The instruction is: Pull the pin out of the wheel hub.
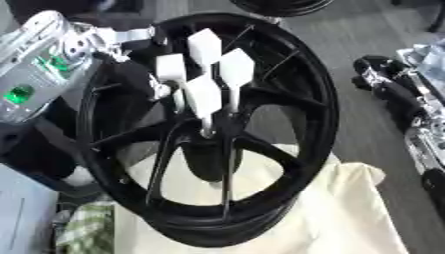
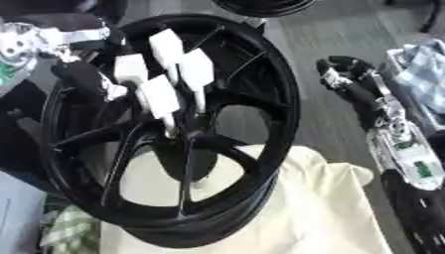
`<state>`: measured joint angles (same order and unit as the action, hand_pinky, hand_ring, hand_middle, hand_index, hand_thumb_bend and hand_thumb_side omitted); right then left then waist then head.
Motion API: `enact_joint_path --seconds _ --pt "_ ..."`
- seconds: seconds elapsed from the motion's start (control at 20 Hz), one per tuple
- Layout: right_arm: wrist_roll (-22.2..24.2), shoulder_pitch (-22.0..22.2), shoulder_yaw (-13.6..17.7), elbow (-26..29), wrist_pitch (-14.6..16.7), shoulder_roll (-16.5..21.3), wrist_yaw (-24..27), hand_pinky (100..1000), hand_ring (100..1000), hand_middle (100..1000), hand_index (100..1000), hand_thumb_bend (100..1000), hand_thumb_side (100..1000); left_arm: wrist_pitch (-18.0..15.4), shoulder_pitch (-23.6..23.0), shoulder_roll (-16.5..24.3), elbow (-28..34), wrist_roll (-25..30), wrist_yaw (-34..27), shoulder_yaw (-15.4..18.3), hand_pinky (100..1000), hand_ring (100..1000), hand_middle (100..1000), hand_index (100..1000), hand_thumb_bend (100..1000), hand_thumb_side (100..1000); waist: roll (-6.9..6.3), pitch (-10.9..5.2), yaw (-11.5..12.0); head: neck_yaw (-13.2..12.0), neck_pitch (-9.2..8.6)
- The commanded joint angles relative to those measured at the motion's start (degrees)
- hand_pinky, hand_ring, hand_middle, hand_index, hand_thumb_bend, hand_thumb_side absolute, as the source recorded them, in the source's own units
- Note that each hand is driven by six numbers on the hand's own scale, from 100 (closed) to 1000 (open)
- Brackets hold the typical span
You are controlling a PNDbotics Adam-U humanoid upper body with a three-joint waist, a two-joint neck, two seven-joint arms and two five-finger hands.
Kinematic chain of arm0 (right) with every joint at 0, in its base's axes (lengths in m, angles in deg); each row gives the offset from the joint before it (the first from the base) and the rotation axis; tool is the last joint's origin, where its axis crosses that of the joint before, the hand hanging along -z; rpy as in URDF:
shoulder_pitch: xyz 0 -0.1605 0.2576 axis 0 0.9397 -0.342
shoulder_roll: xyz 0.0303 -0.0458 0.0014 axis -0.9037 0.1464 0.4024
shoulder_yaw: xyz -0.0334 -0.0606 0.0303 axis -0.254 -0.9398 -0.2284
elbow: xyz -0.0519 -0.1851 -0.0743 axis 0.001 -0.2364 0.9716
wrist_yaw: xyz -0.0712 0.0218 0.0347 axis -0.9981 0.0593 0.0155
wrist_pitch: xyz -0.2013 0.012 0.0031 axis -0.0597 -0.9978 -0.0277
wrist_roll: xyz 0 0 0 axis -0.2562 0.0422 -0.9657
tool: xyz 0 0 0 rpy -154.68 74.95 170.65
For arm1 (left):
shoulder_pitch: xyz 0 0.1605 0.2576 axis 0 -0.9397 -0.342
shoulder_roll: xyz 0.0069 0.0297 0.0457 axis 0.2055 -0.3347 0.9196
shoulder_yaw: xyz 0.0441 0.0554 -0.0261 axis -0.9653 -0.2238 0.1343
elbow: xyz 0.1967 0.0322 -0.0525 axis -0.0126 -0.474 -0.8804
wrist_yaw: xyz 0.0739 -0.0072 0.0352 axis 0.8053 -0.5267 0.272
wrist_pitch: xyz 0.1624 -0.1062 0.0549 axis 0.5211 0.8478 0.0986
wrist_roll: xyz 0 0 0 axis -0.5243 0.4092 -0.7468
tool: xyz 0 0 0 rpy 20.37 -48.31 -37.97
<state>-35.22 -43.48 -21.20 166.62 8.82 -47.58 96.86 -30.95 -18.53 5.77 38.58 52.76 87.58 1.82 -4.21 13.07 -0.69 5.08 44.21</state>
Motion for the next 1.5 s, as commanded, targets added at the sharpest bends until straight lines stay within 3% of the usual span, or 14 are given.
enact_joint_path --seconds 0.05,0.45,0.8,0.85,0.9,0.95,1.0,1.35,1.5 --pt "0.18 -0.51 0.42 0.47 0.11 1.02 -0.22 776 655 648 755 383 365 0.65 1.05 1.31 0.59 0.84 -0.21 0.84 825 757 691 476 131 214 0.20 -0.76 -0.06 -0.22 -0.09" --pt "0.17 -0.47 0.45 0.46 0.11 1.11 -0.20 777 655 648 755 380 368 0.90 1.13 4.84 4.72 1.13 -1.73 3.89 826 752 674 426 184 148 0.13 -0.92 0.11 0.02 -0.09" --pt "0.21 -0.52 0.48 0.57 0.13 1.21 -0.18 777 654 648 755 379 369 2.39 -0.25 6.74 9.54 0.95 -4.16 7.47 822 746 668 419 154 136 0.22 -0.87 0.20 0.02 -0.09" --pt "0.17 -0.42 0.55 0.55 0.14 1.29 -0.19 777 654 648 755 379 368 2.54 -0.23 6.98 10.03 0.82 -4.15 7.49 810 730 657 411 100 115 0.16 -0.95 0.41 0.26 -0.09" --pt "-0.02 -0.30 0.81 0.55 0.22 1.28 -0.14 777 654 648 755 379 368 3.02 -0.74 7.40 11.09 0.25 -3.97 8.15 809 730 657 410 100 115 0.42 -0.91 0.87 0.68 -0.09" --pt "-0.15 -0.24 0.97 0.57 0.28 1.27 -0.09 777 654 648 755 383 374 3.72 -1.53 7.98 12.38 -0.51 -3.87 9.25 807 725 657 409 100 175 0.56 -0.88 1.16 0.99 -0.09" --pt "-0.27 -0.19 1.12 0.61 0.34 1.28 -0.04 777 654 648 756 378 368 4.49 -2.60 8.88 13.72 -1.31 -3.69 10.49 806 724 653 408 100 110 0.67 -0.84 1.43 1.30 -0.09" --pt "-1.10 -0.14 1.97 0.88 0.64 1.72 0.20 777 654 648 756 378 367 10.08 -12.59 15.33 23.51 -7.59 -3.36 20.64 796 711 643 405 100 103 1.09 -0.45 2.93 3.13 -0.09" --pt "-1.56 -0.10 2.45 1.05 0.77 1.94 0.32 777 654 648 756 378 366 11.56 -17.15 17.05 24.43 -10.39 -2.95 25.20 793 706 640 405 100 120 1.25 -0.22 3.69 3.91 -0.09"
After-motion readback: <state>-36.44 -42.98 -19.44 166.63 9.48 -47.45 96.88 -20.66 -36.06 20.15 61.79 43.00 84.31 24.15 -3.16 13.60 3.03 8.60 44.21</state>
